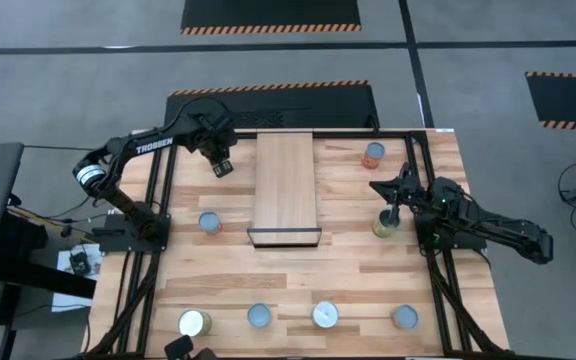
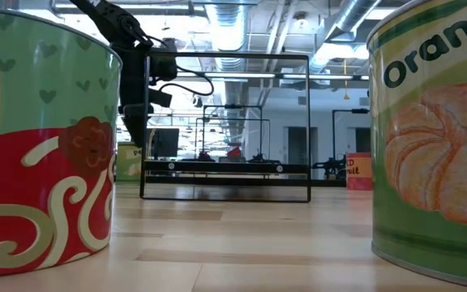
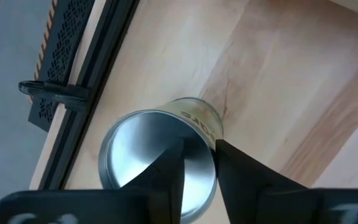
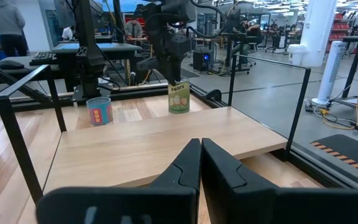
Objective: Pick and place cans onto a shelf
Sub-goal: Put the top canned pears on the shelf
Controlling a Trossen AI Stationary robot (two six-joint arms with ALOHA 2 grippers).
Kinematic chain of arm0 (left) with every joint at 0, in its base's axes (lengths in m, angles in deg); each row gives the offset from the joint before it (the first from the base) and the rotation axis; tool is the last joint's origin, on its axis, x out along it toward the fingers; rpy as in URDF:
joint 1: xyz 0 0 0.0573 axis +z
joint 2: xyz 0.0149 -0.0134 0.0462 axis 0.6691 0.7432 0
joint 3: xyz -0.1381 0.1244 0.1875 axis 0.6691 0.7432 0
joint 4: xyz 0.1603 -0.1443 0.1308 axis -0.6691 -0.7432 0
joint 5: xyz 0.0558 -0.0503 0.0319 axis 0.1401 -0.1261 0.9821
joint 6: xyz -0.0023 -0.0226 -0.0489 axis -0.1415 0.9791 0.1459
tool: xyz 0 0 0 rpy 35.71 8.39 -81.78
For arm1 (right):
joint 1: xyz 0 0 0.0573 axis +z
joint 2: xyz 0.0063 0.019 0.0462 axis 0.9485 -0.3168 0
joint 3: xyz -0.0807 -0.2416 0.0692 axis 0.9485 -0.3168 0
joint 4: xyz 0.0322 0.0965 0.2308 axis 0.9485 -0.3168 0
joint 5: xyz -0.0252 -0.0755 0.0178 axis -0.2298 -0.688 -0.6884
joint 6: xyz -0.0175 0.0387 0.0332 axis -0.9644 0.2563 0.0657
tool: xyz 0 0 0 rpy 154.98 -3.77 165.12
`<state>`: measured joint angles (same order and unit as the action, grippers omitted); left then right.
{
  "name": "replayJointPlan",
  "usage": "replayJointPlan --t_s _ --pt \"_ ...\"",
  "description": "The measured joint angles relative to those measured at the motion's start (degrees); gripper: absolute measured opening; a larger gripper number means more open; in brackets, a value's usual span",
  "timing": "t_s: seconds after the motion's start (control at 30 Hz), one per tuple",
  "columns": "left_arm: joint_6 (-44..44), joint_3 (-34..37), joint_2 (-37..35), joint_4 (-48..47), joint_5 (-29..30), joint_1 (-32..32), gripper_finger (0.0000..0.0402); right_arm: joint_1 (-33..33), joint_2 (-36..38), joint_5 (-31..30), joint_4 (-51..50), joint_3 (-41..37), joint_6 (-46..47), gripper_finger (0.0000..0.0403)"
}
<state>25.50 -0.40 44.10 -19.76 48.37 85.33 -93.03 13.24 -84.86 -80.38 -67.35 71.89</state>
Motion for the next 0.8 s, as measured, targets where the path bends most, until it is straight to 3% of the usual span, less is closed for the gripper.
replayJointPlan --t_s 0.2,0.47,0.8 --pt "-0.8 0.3 -1.2 -0.3 -0.3 0.1 0.0007 0.0 0.0 0.0 0.0 0.0 0.0 0.0037" --pt "-0.8 -1.1 -1.5 -3.9 -2.3 0.0 0.0 0.0 0.0 0.0 0.0 0.0 0.0 0.0037" --pt "-0.4 -14.8 -1.9 -13.3 -1.3 -2.5 0.0 0.0 0.0 0.0 0.0 0.0 0.0 0.0037"
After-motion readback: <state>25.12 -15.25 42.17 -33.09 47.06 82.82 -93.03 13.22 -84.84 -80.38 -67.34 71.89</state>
